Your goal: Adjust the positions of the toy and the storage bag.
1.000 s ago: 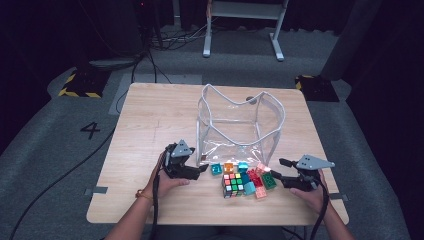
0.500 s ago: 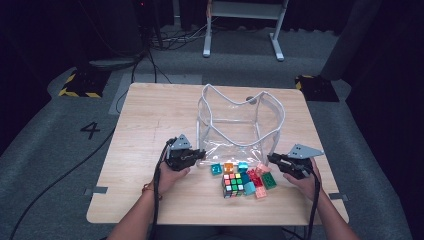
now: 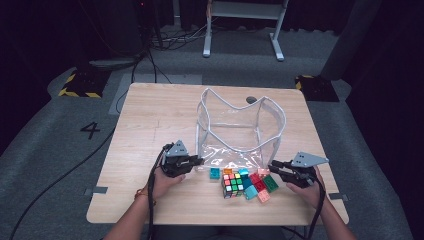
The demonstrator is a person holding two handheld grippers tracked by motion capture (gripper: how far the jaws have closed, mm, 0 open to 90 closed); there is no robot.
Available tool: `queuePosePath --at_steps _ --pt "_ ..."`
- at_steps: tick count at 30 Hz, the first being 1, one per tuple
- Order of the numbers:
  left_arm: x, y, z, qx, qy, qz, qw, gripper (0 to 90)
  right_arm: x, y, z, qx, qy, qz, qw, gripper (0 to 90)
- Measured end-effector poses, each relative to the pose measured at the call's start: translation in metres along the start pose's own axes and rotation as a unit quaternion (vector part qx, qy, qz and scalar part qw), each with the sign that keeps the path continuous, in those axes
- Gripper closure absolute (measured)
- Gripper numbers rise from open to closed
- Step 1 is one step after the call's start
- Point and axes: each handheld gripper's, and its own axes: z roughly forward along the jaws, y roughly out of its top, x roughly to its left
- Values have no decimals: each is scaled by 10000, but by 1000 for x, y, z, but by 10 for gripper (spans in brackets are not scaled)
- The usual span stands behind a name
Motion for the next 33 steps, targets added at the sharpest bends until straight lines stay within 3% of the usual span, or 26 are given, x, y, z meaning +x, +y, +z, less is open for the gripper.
queuePosePath --at_steps 6,11,15,17,21,24,33 --pt "-6 -20 -15 418 271 59 9987 578 10 -16 -12 158 224 272 9993 519" --pt "-13 -37 -19 641 572 -87 9963 284 18 -27 -10 288 388 307 9984 454" --pt "-14 -43 -19 707 513 -211 9960 174 21 -28 -6 416 326 207 9984 430" --pt "-14 -46 -16 802 493 -199 9954 166 21 -30 -3 589 151 178 9980 444" --pt "-16 -46 -11 975 517 -65 9939 162 18 -35 -2 770 79 171 9969 520" --pt "-17 -45 -9 1063 672 20 9921 158 15 -38 -1 749 8 196 9970 573" --pt "-14 -45 -8 1075 562 47 9926 152 4 -42 -6 688 -56 264 9973 589"
